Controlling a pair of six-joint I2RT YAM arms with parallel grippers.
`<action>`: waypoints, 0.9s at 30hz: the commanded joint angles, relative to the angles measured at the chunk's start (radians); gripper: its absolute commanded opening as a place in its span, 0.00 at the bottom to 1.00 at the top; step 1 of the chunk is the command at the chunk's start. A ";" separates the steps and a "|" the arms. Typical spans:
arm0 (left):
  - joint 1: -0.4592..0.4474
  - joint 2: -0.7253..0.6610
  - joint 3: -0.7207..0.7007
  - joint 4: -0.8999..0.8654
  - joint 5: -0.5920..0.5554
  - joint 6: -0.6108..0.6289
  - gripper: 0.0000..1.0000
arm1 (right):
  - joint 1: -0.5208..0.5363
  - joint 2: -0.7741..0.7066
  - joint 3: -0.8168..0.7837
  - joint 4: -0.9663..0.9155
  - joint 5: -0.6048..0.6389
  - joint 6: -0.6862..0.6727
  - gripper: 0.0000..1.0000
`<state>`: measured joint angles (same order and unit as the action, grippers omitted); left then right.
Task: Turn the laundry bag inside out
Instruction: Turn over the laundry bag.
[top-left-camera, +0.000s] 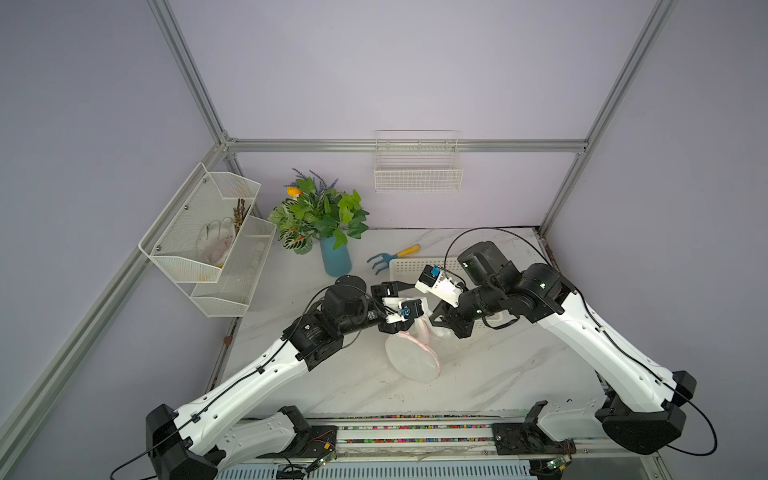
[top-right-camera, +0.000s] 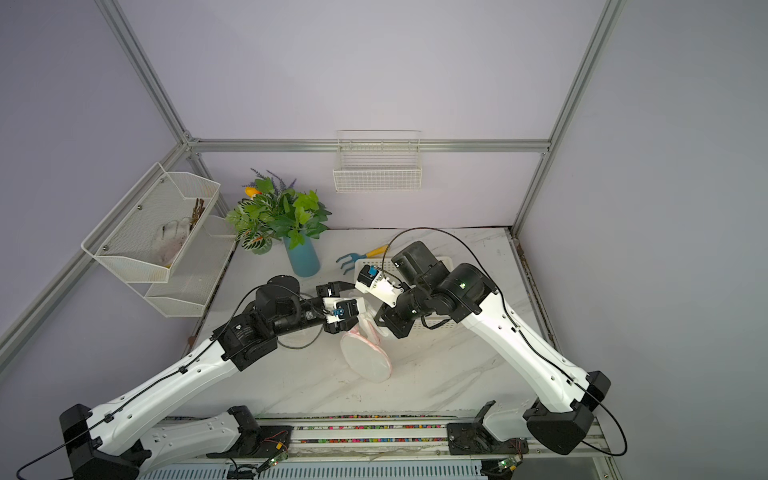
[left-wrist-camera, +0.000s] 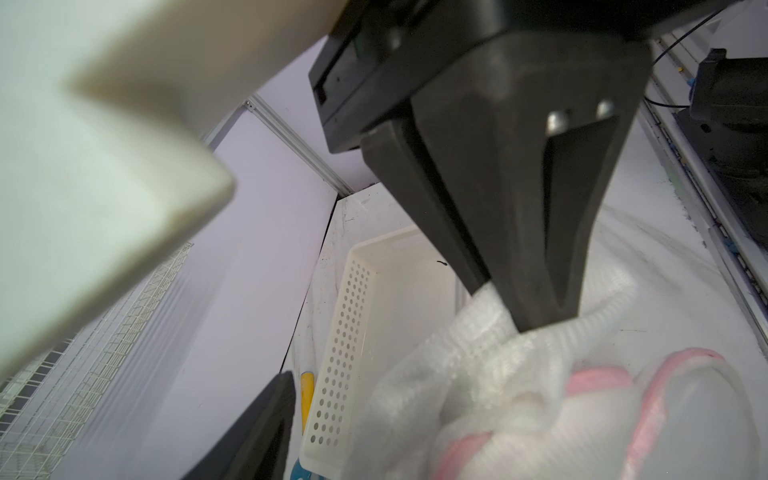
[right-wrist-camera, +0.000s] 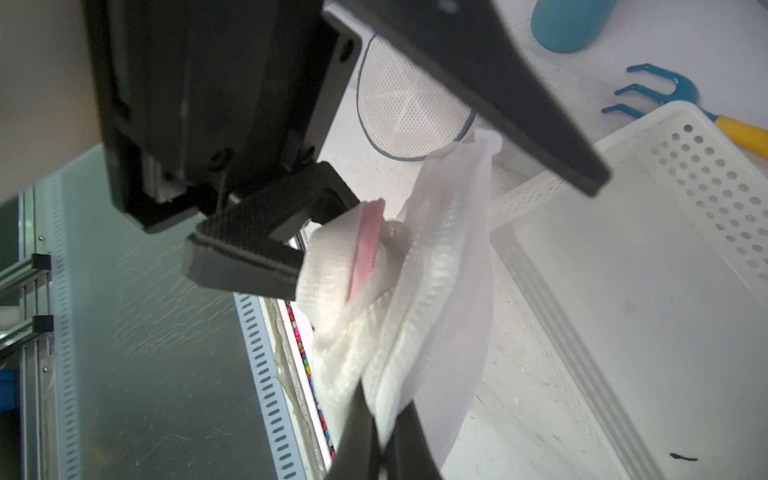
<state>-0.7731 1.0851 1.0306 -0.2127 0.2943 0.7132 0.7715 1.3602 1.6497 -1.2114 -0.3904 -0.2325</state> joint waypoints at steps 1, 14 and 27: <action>0.009 0.015 0.032 -0.039 0.085 -0.049 0.61 | 0.013 -0.047 -0.004 0.082 0.018 -0.058 0.00; 0.018 0.027 0.043 -0.090 0.134 -0.057 0.38 | 0.023 -0.091 -0.041 0.190 0.158 -0.076 0.00; 0.018 -0.006 -0.011 -0.006 0.094 -0.144 0.19 | 0.025 -0.178 -0.177 0.401 0.272 0.004 0.04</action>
<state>-0.7498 1.0977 1.0470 -0.2344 0.3790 0.6277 0.7925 1.2209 1.4837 -1.0061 -0.1547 -0.2768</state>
